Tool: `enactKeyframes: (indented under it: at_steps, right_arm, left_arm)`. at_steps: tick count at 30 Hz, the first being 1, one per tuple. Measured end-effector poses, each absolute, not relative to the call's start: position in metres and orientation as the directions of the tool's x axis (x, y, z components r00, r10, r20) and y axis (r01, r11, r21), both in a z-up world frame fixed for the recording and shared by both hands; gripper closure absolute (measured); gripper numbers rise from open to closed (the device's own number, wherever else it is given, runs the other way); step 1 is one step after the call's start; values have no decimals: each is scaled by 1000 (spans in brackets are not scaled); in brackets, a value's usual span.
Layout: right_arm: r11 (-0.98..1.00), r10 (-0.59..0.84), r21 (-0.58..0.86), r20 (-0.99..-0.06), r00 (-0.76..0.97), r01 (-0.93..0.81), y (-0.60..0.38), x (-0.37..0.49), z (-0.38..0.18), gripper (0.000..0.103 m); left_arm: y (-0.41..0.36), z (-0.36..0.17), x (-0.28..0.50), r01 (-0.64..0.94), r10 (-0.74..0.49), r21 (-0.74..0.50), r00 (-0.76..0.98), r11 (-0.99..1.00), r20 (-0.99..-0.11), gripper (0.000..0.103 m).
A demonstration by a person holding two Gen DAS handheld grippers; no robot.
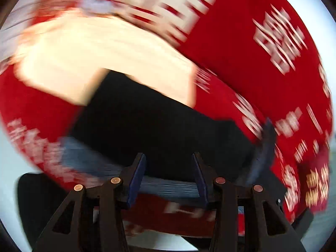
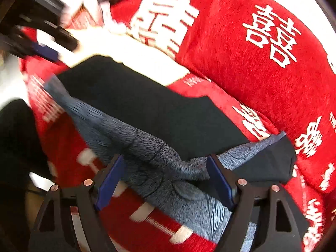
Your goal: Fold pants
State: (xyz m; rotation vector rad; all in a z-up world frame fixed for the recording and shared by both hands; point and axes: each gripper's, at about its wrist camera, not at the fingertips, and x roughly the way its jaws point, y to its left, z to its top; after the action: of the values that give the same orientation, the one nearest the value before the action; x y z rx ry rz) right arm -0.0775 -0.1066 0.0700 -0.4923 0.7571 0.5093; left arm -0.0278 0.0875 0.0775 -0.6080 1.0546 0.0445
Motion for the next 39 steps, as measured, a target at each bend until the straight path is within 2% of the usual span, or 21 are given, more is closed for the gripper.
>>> enactKeyframes:
  at_steps: [1, 3, 6, 10, 13, 15, 18, 22, 27, 28, 29, 30, 31, 35, 39]
  right_arm:
    - [791, 257, -210, -738, 625, -574, -117, -79, 77, 20]
    - [842, 227, -183, -734, 641, -507, -140, -74, 87, 20]
    - [896, 152, -177, -740, 655, -408, -172, -59, 92, 20]
    - [918, 53, -229, -740, 671, -325, -202, -34, 95, 20]
    - [940, 35, -199, -755, 655, -278, -221, -1, 99, 19]
    - [954, -1, -193, -767, 642, -230, -228, 31, 100, 19]
    - [977, -51, -165, -789, 613, -132, -239, 94, 100, 18]
    - [991, -126, -89, -869, 478, 100, -267, 182, 83, 15]
    - [953, -248, -188, -935, 253, 239, -292, 254, 34, 17]
    - [947, -259, -204, -941, 216, 246, -296, 255, 24, 45]
    - [954, -210, -159, -959, 190, 255, -304, 255, 17, 68]
    - [956, -164, -102, -963, 213, 277, -313, 251, 19, 70]
    - [955, -149, -81, -963, 223, 287, -318, 247, 24, 84]
    - [940, -123, -9, -942, 313, 341, -344, 203, 50, 92]
    - [920, -152, 38, -882, 445, 390, -376, 116, 93, 94]
  left_arm:
    - [68, 68, -14, -273, -304, -470, 481, 839, -822, 57]
    - [41, 45, 3, -226, -337, -457, 421, 860, -842, 57]
    - [27, 16, 8, -230, -268, -360, 350, 904, -897, 57]
    - [44, 19, -11, -211, -287, -389, 391, 897, -875, 57]
    - [65, 12, -19, -306, -193, -305, 346, 902, -918, 57]
    - [76, 10, -20, -337, -226, -344, 343, 877, -912, 57]
    - [70, 23, -14, -322, -209, -327, 352, 888, -912, 57]
    - [30, 36, 12, -224, -260, -349, 348, 910, -901, 57]
    - [-9, 20, 44, -169, -271, -325, 280, 930, -921, 57]
    - [-8, 14, 45, -180, -271, -326, 271, 928, -923, 57]
    - [-6, 14, 43, -177, -275, -334, 290, 926, -917, 57]
    - [-6, 15, 41, -162, -278, -335, 298, 928, -913, 57]
    - [-7, 15, 39, -147, -278, -332, 299, 932, -913, 57]
    - [-6, 17, 33, -144, -275, -327, 294, 934, -915, 57]
    - [-13, 14, 28, -148, -238, -288, 285, 946, -929, 57]
